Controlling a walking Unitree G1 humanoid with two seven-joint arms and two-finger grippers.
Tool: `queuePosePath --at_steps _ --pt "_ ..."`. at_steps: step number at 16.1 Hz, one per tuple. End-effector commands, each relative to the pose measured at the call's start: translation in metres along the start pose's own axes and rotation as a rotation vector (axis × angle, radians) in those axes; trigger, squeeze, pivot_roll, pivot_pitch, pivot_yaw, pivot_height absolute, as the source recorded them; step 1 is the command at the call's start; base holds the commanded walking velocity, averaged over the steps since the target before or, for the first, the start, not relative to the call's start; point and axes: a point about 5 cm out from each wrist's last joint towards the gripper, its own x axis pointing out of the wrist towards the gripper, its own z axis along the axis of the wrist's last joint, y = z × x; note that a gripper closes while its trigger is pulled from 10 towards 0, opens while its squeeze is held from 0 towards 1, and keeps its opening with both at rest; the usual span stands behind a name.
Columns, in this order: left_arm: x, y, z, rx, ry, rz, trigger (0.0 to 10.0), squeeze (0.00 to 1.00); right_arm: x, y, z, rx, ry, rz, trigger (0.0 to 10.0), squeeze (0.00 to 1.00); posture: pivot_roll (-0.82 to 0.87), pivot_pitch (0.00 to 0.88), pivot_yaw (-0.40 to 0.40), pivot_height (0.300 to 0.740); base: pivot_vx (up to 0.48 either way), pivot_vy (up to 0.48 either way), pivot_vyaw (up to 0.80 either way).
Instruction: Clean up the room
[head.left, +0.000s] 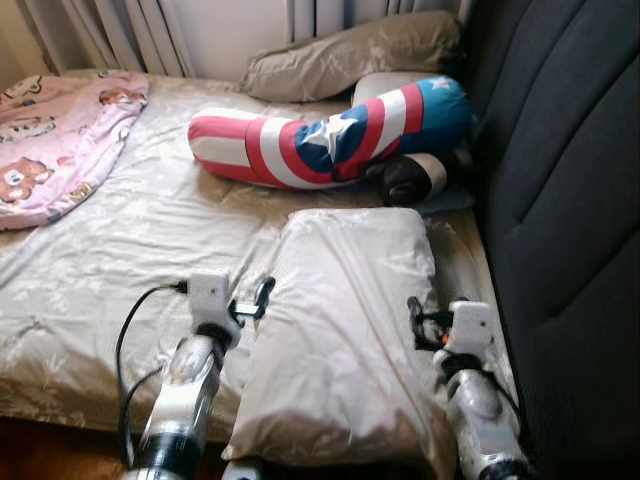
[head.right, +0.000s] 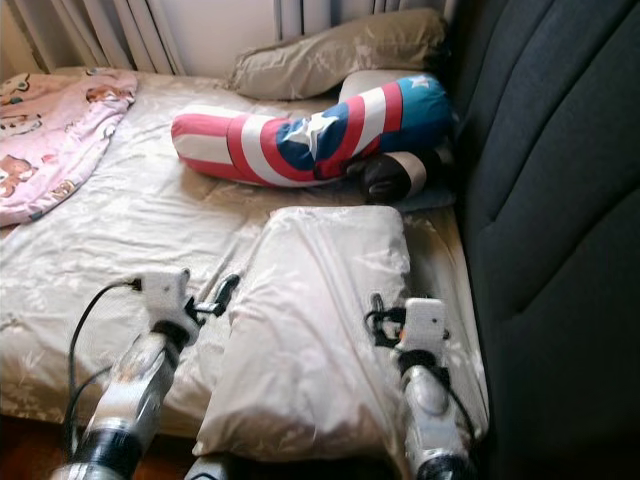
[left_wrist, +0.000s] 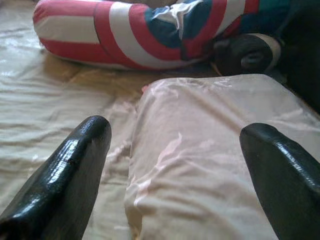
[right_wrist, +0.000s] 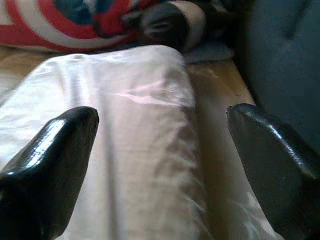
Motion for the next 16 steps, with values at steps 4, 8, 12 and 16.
queuePosePath --at_steps 4,8,12,16 --pt "0.034 0.004 0.027 -0.004 -0.020 0.006 10.0 0.00 0.022 -0.009 0.021 -0.012 0.002 -0.042 10.0 0.00 -0.01 0.120 -0.038 0.660 0.000 0.000 0.00" --pt "0.039 -0.021 0.011 0.008 0.075 -0.075 10.0 0.00 0.026 -0.016 0.023 0.032 0.023 -0.074 10.0 1.00 -0.01 0.163 -0.026 0.660 0.000 0.000 0.00" --pt "0.037 -0.025 0.001 -0.033 0.105 -0.087 10.0 1.00 0.025 -0.024 0.018 0.010 0.058 -0.128 10.0 1.00 -0.01 0.195 -0.005 0.660 0.000 0.000 0.00" --pt "0.039 -0.019 0.006 -0.034 0.090 -0.099 10.0 1.00 0.026 -0.026 0.016 0.029 0.079 -0.153 10.0 1.00 -0.01 0.200 0.011 0.660 0.000 0.000 0.00"
